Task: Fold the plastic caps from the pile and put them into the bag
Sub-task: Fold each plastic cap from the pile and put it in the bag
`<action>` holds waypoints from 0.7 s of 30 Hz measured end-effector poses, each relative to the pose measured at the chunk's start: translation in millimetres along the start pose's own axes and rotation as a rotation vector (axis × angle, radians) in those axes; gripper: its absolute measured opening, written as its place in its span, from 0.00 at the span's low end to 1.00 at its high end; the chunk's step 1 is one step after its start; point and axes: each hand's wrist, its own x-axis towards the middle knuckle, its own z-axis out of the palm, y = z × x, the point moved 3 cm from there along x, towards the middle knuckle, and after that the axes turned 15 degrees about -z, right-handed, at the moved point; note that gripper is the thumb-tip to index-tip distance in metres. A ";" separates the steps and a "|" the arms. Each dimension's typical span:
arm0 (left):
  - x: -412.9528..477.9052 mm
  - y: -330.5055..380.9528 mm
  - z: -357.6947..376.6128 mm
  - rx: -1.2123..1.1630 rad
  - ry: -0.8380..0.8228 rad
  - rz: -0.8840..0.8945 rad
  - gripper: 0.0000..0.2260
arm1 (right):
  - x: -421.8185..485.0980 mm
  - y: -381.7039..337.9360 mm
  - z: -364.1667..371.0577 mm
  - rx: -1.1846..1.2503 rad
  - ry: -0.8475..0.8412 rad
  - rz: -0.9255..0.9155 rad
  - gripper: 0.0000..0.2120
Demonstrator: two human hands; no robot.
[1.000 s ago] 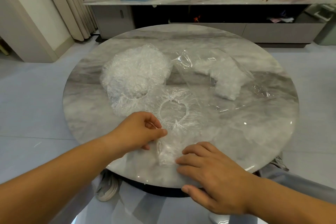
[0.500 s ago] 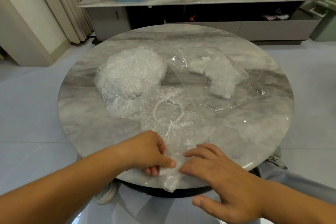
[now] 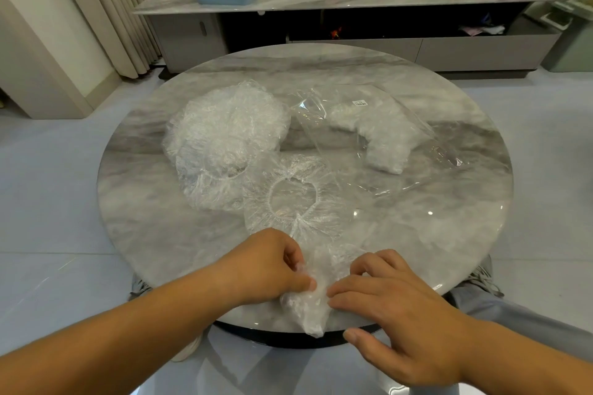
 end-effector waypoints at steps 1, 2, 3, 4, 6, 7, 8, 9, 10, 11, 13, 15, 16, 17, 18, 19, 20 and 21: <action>-0.1 0.0 -0.9 -0.056 -0.003 -0.006 0.10 | 0.3 0.1 0.0 0.006 -0.008 -0.002 0.14; 0.2 -0.5 -1.0 -0.115 -0.019 -0.017 0.11 | 0.7 0.3 0.2 0.019 -0.019 -0.002 0.14; -0.2 -0.6 -0.9 -0.164 -0.041 -0.031 0.11 | 1.3 0.7 0.6 0.041 -0.024 -0.001 0.15; -0.7 -0.9 -0.3 -0.196 -0.065 -0.045 0.12 | 1.9 1.2 0.7 0.067 -0.025 0.001 0.15; -1.4 -2.2 2.3 -0.208 -0.105 -0.078 0.14 | 2.4 2.3 1.4 0.117 -0.017 0.005 0.15; -1.9 -3.1 3.6 -0.207 -0.112 -0.095 0.15 | 2.5 2.6 1.3 0.150 0.000 0.015 0.15; -2.3 -3.7 4.7 -0.215 -0.120 -0.111 0.17 | 2.5 3.1 1.0 0.197 0.022 0.042 0.14; -3.1 -3.5 5.1 -0.226 -0.128 -0.121 0.19 | 2.6 3.7 -0.1 0.261 0.062 0.088 0.14; -3.2 -3.6 5.2 -0.234 -0.140 -0.124 0.20 | 2.8 4.6 -2.5 0.335 0.122 0.154 0.14; -4.0 -2.6 4.9 -0.240 -0.150 -0.125 0.21 | 3.1 6.4 -5.1 0.403 0.201 0.232 0.13; -5.4 -1.4 3.0 -0.256 -0.168 -0.117 0.22 | 4.6 12.0 -11.4 0.462 0.378 0.398 0.08; -4.7 -2.0 0.2 -0.291 -0.182 -0.094 0.22 | 7.4 18.8 -16.1 0.519 0.506 0.581 0.03; -4.7 -2.2 -0.9 -0.312 -0.196 -0.087 0.21 | 8.9 22.0 -17.3 0.592 0.544 0.675 0.01; -6.4 -1.9 -1.9 -0.351 -0.219 -0.077 0.19 | 10.2 25.2 -17.9 0.693 0.569 0.749 0.01; -7.7 -2.1 -2.3 -0.404 -0.249 -0.064 0.15 | 11.6 27.8 -18.4 0.796 0.579 0.790 0.04; -8.8 -2.6 -2.4 -0.464 -0.280 -0.060 0.12 | 12.9 29.7 -18.6 0.893 0.587 0.806 0.08; -9.1 -3.6 -2.4 -0.524 -0.306 -0.059 0.10 | 14.3 30.4 -19.2 0.981 0.592 0.795 0.11; -11.0 -3.1 -2.6 -0.577 -0.321 -0.061 0.10 | 16.7 29.6 -20.2 1.066 0.602 0.769 0.11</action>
